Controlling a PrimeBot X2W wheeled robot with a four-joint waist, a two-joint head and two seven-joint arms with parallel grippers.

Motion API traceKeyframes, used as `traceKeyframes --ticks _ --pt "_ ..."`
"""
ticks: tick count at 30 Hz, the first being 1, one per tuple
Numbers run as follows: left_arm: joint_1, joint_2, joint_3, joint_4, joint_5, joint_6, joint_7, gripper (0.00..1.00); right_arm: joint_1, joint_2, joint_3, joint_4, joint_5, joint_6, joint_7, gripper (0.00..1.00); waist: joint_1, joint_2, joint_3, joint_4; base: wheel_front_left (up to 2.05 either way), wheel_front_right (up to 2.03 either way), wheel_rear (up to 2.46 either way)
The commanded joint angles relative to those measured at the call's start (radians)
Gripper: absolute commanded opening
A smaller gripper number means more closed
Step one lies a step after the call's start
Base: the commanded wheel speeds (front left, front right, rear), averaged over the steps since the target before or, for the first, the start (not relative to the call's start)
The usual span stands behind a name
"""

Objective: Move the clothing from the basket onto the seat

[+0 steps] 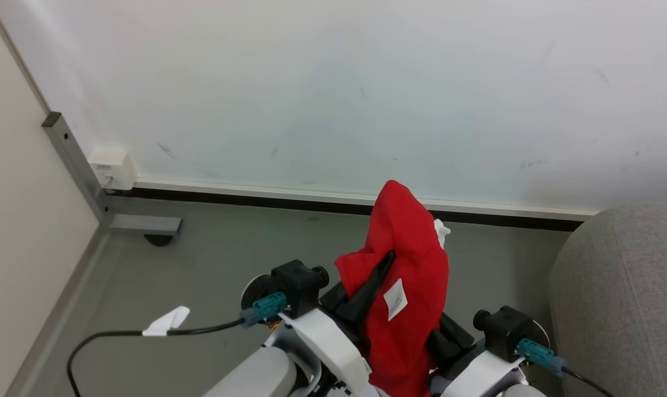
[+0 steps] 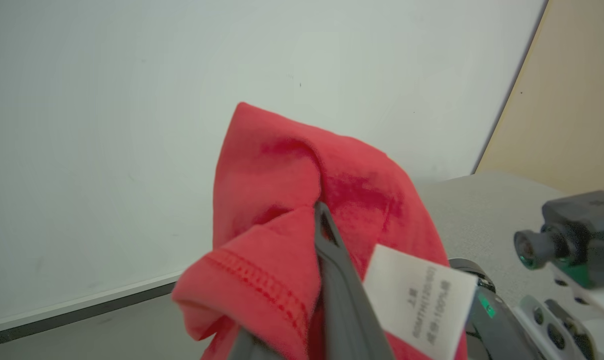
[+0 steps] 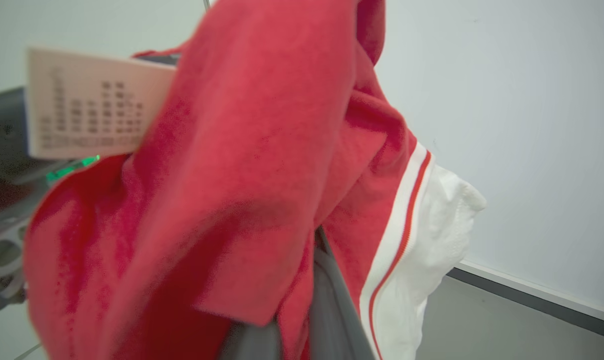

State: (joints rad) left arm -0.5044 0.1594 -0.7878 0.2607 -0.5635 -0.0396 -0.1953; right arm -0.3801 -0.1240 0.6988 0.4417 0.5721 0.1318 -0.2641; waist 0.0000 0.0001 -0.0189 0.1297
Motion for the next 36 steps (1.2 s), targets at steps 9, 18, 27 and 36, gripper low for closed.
traceKeyframes --ticks 9,18,27,36 --pt "0.007 0.006 -0.007 0.004 0.002 0.003 -0.016 1.00 0.013 -0.002 -0.054 -0.046 0.036 -0.002 0.000 0.00 0.0000 -0.0001 0.017 -0.030 0.00 0.00 0.00" --pt "0.006 0.000 -0.022 -0.006 0.004 -0.005 -0.019 1.00 0.022 -0.023 -0.159 -0.086 0.087 -0.002 0.000 0.00 0.0000 -0.0001 0.041 -0.085 0.00 0.00 0.00" --pt "-0.001 0.009 -0.035 -0.012 0.031 -0.009 -0.043 1.00 0.024 -0.058 -0.279 -0.136 0.060 -0.002 0.000 0.00 0.0000 -0.0001 0.081 -0.232 0.00 0.00 0.00" --pt "-0.023 0.010 -0.043 -0.028 0.070 -0.029 -0.062 1.00 0.057 -0.053 -0.347 -0.177 0.056 -0.002 0.000 0.00 0.0000 -0.0001 0.125 -0.401 0.00 0.00 0.00"
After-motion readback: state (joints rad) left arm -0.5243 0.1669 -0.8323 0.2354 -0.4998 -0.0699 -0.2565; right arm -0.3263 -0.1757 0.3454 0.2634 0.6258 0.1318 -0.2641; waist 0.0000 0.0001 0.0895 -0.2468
